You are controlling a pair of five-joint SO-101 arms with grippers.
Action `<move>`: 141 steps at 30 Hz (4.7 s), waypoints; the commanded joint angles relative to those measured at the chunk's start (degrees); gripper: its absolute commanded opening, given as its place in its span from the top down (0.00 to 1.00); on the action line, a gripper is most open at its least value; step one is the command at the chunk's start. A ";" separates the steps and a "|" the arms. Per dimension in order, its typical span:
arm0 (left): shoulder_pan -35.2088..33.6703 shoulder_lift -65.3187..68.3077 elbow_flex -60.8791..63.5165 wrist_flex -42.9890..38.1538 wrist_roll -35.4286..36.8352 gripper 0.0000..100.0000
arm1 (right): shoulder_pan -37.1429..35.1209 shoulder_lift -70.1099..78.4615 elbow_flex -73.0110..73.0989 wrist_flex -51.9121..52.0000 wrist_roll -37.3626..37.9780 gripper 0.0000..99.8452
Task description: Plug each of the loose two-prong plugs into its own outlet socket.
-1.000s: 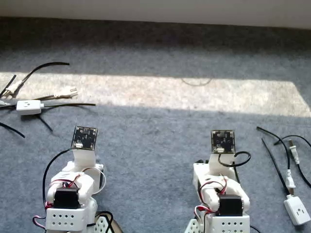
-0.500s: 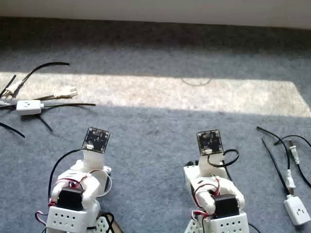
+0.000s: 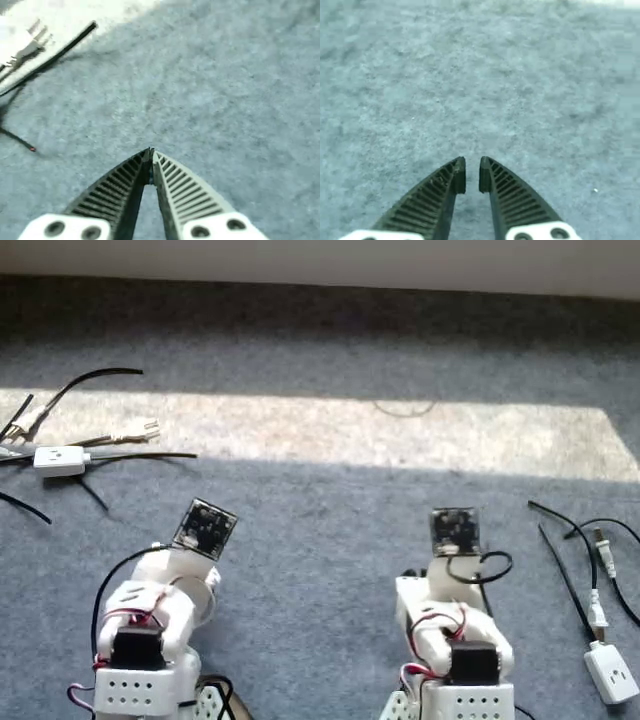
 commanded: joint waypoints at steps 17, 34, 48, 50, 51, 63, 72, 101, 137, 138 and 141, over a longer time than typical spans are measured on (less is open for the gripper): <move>-46.29 20.53 -25.63 -24.09 -0.53 0.75 | 10.51 -0.31 6.29 -1.45 0.18 0.79; -53.58 127.96 -136.22 5.27 -20.22 0.75 | 10.51 -0.31 6.29 -1.45 0.26 0.79; -57.45 171.38 -183.08 14.42 -32.53 0.75 | 10.51 -0.31 6.37 -1.45 0.26 0.79; -58.51 173.93 -186.68 18.02 -33.76 0.75 | 10.51 -0.31 6.37 -1.45 0.26 0.79; -58.86 174.90 -188.35 20.04 -33.76 0.75 | 10.51 -0.31 6.37 -1.45 0.26 0.79; -58.77 178.15 -191.43 29.01 -37.98 0.75 | 10.51 -0.31 6.37 -1.45 0.18 0.79; -58.51 178.07 -191.43 25.49 -38.15 0.75 | 10.51 -0.31 6.37 -1.45 0.18 0.79; -58.42 178.77 -191.60 22.95 -48.35 0.99 | 10.51 -0.31 6.37 -1.45 0.18 0.79; 16.48 64.57 -63.69 16.26 12.31 0.99 | 10.51 -0.31 6.37 -1.54 0.18 0.79; 18.95 65.27 -62.02 13.89 12.48 0.99 | 10.51 -0.31 6.37 -1.54 0.18 0.79; 23.60 70.46 -62.02 10.29 15.03 0.99 | 10.51 -0.31 6.37 -1.54 0.18 0.79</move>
